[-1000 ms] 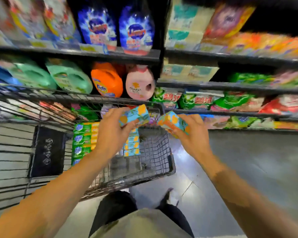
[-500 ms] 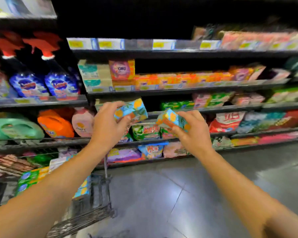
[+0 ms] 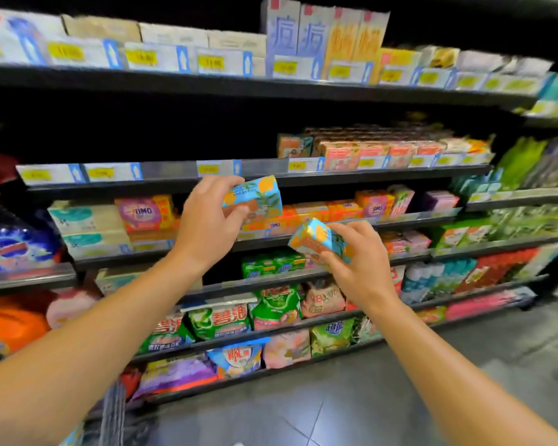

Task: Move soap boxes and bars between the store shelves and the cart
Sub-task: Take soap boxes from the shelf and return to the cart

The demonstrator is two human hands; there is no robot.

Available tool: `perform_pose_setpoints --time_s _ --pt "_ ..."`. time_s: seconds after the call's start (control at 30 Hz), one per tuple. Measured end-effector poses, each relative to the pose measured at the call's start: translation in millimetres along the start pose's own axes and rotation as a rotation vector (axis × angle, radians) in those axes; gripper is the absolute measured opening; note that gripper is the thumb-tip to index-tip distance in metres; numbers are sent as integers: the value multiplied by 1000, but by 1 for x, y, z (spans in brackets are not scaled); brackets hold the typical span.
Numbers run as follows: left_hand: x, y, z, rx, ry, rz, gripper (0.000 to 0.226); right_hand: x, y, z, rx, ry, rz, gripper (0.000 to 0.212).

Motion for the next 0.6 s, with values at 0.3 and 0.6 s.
perform_pose_setpoints --time_s 0.3,0.6 --pt "118 37 -54 -16 -73 -57 37 103 -8 -3 -72 -48 11 46" --pt "187 106 -104 -14 12 64 41 170 -14 -36 -69 -28 -1 46"
Point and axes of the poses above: each hand's wrist, its own x-axis towards the middle knuckle, its own z-axis out of the back of the hand, y = z × x, the point moved 10 cm from there along x, towards the middle knuckle, and after that the axes turned 14 degrees about -z, right-handed, at the moved point
